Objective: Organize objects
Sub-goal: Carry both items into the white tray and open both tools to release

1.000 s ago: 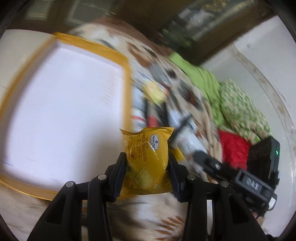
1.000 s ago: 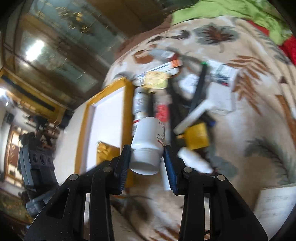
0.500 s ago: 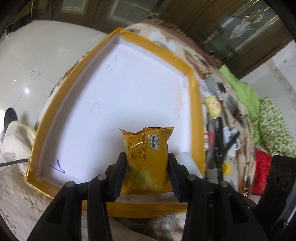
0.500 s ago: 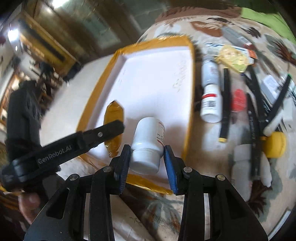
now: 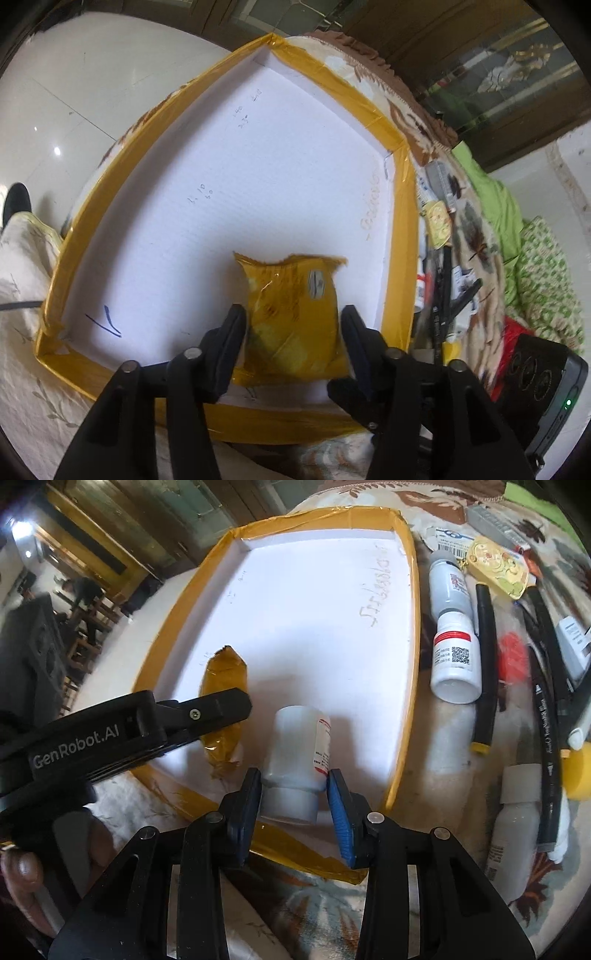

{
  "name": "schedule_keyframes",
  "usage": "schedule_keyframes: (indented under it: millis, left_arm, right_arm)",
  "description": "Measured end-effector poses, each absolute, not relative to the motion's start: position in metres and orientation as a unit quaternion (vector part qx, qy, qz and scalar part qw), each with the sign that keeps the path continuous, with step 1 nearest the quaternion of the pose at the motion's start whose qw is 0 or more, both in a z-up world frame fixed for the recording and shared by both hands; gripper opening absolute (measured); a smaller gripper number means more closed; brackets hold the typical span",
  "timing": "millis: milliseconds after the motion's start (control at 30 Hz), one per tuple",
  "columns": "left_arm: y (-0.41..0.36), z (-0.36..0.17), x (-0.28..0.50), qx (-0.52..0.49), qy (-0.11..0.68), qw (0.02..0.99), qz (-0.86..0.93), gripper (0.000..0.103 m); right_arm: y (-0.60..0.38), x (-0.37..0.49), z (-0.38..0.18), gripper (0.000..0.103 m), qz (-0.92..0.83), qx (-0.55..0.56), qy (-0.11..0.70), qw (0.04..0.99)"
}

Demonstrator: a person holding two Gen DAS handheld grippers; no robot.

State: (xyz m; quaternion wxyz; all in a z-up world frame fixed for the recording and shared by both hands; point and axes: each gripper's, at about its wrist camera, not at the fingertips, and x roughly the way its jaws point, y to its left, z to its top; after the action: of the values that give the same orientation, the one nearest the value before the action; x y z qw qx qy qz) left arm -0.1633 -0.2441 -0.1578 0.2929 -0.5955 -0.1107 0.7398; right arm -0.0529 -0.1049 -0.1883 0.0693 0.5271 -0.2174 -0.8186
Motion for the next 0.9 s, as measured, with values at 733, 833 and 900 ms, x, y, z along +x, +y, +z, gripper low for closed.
schedule_keyframes:
  millis: [733, 833, 900]
  left_arm:
    - [-0.146, -0.115, -0.040, -0.528, 0.027, 0.446, 0.722, 0.077]
    - [-0.141, -0.123, -0.033, -0.544, 0.027, 0.449, 0.708, 0.077]
    - [-0.138, -0.125, -0.026, -0.551, 0.028, 0.449, 0.703, 0.077]
  right_arm:
    - [0.066, 0.052, -0.163, 0.068, -0.849, 0.441, -0.288, -0.052]
    - [0.083, 0.055, -0.175, 0.068, -0.834, 0.446, -0.319, -0.058]
    - [0.084, 0.056, -0.181, 0.068, -0.830, 0.449, -0.327, -0.049]
